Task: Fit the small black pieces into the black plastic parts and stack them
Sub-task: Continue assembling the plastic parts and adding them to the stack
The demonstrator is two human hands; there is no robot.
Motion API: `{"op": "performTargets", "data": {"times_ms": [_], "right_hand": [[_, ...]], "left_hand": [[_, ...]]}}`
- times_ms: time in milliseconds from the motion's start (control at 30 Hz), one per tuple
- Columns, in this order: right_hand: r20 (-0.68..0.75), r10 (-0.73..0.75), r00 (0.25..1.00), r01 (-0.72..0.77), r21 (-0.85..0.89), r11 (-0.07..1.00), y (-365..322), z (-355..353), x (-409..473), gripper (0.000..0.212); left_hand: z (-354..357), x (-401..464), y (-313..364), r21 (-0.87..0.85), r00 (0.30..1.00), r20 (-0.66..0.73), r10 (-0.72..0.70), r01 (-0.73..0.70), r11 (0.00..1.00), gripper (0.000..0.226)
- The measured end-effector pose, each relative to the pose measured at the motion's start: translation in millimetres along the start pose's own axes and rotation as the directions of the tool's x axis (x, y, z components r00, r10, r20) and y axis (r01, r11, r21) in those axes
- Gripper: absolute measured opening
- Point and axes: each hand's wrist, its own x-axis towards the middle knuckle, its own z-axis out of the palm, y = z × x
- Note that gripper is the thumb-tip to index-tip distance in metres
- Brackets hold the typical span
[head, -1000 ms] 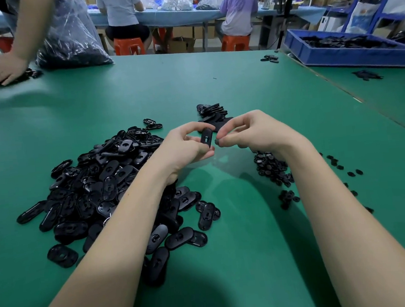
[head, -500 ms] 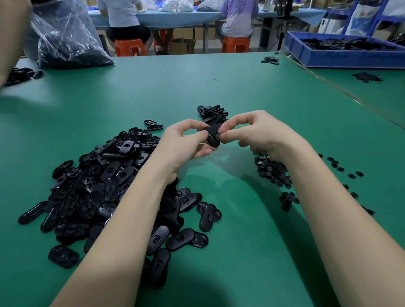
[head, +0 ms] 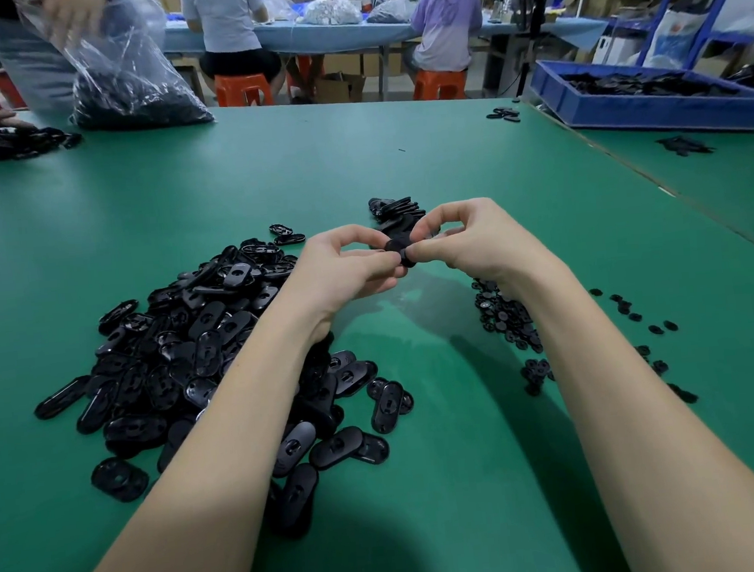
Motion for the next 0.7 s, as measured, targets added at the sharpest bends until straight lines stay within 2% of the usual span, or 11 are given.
{"op": "performTargets", "data": {"times_ms": [233, 367, 433, 533, 700], "right_hand": [[-0.016, 0.005, 1.0, -0.006, -0.096, 0.995, 0, 4, 1, 0.017], [0.06, 0.046, 0.997, -0.049, 0.041, 0.998, 6, 0, -3, 0.021], [0.108, 0.043, 0.993, -0.054, 0.107, 0.993, 9, 0, -5, 0.02], [0.111, 0.008, 0.994, -0.018, 0.09, 0.996, 11, 1, -5, 0.019], [0.115, -0.055, 0.992, 0.053, 0.024, 0.998, 11, 2, -2, 0.01]], "left_hand": [[-4, -1, 0, 0.031, 1.0, 0.015, 0.013, -0.013, 0.999, 0.016], [-6, -2, 1, 0.008, 1.0, 0.023, -0.014, 0.014, 1.0, 0.017], [-7, -2, 2, 0.067, 1.0, 0.027, -0.001, -0.001, 0.998, 0.021], [-4, -1, 1, 0.173, 1.0, 0.013, 0.011, -0.013, 0.985, 0.018], [-2, 0, -2, 0.208, 0.999, -0.027, 0.021, -0.015, 0.978, 0.017]]}}
